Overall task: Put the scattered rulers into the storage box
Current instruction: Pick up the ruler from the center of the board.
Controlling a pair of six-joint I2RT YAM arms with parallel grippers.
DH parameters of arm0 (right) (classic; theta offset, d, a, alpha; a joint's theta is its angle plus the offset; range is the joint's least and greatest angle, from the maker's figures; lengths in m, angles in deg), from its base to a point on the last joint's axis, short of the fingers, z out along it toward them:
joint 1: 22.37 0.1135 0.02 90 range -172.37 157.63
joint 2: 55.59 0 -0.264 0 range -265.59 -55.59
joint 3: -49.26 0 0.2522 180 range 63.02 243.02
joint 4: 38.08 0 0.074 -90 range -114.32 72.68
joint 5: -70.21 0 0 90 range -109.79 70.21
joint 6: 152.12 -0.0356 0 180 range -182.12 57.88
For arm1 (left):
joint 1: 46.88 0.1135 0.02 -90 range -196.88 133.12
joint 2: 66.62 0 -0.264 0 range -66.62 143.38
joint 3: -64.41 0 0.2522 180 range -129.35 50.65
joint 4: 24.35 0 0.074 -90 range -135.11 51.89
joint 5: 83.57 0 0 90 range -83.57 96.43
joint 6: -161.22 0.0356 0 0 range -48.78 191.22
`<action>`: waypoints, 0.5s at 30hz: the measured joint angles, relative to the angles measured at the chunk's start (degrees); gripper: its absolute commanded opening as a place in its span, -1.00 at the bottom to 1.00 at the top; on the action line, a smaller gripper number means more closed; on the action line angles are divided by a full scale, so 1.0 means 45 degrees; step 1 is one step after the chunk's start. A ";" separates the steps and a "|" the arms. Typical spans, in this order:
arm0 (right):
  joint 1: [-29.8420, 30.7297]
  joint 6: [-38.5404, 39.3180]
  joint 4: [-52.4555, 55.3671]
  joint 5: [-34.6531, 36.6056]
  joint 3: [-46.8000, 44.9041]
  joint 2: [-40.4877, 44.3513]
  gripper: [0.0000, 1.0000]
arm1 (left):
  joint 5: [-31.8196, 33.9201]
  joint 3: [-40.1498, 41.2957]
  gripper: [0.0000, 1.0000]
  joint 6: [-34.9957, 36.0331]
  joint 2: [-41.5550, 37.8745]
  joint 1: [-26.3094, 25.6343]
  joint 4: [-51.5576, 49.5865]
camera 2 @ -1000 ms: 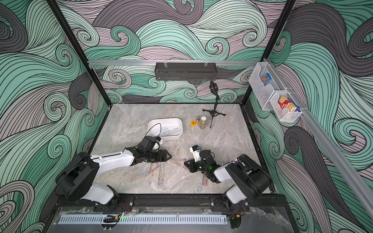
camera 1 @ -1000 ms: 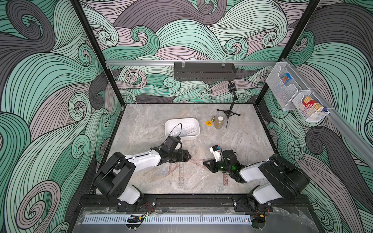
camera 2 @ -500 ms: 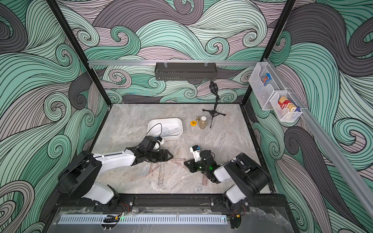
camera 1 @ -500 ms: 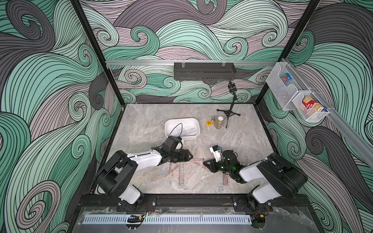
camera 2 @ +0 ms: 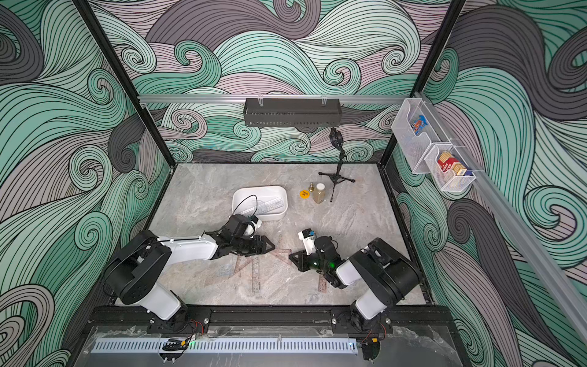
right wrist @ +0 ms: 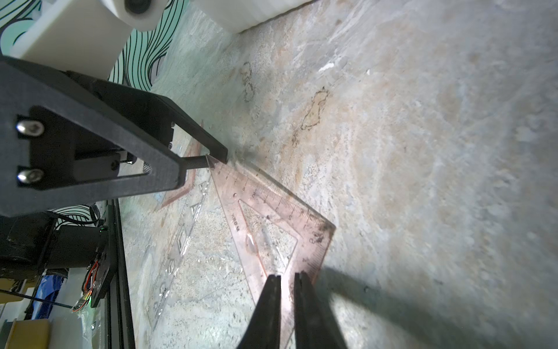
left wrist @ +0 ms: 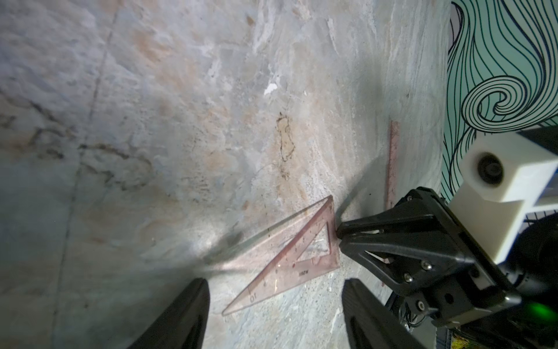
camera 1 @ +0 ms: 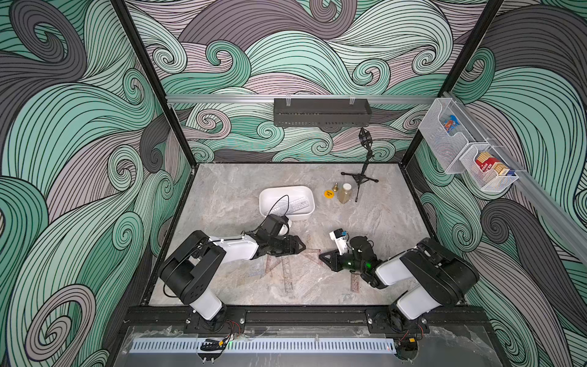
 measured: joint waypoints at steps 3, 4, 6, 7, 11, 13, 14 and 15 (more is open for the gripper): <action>-0.0039 0.0000 -0.0044 -0.0073 -0.0024 -0.0015 -0.70 | -0.0024 -0.0175 0.20 0.0000 0.0282 0.0000 0.0097; -0.0039 0.0000 -0.0049 -0.0078 -0.0024 -0.0015 -0.70 | -0.0024 -0.0185 0.12 -0.0005 0.0355 0.0000 0.0146; -0.0049 0.0000 -0.0049 -0.0083 -0.0029 -0.0015 -0.70 | -0.0058 -0.0194 -0.03 0.0000 0.0476 -0.0005 0.0189; -0.0053 0.0000 -0.0049 -0.0087 -0.0029 -0.0015 -0.70 | -0.0068 -0.0194 -0.11 0.0005 0.0525 -0.0005 0.0194; -0.0087 0.0000 -0.0083 -0.0155 -0.0029 -0.0053 -0.70 | -0.0131 -0.0189 -0.41 -0.0024 0.0661 -0.0005 0.0170; -0.0097 0.0000 -0.0092 -0.0170 -0.0029 -0.0058 -0.70 | -0.0189 -0.0189 -0.61 -0.0044 0.0685 -0.0005 0.0155; -0.0097 0.0000 -0.0087 -0.0170 -0.0029 -0.0058 -0.70 | -0.0257 -0.0189 -0.73 -0.0083 0.0685 -0.0005 0.0165; -0.0107 0.0000 -0.0087 -0.0170 -0.0029 -0.0058 -0.70 | -0.0311 -0.0189 -0.83 -0.0083 0.0685 -0.0005 0.0189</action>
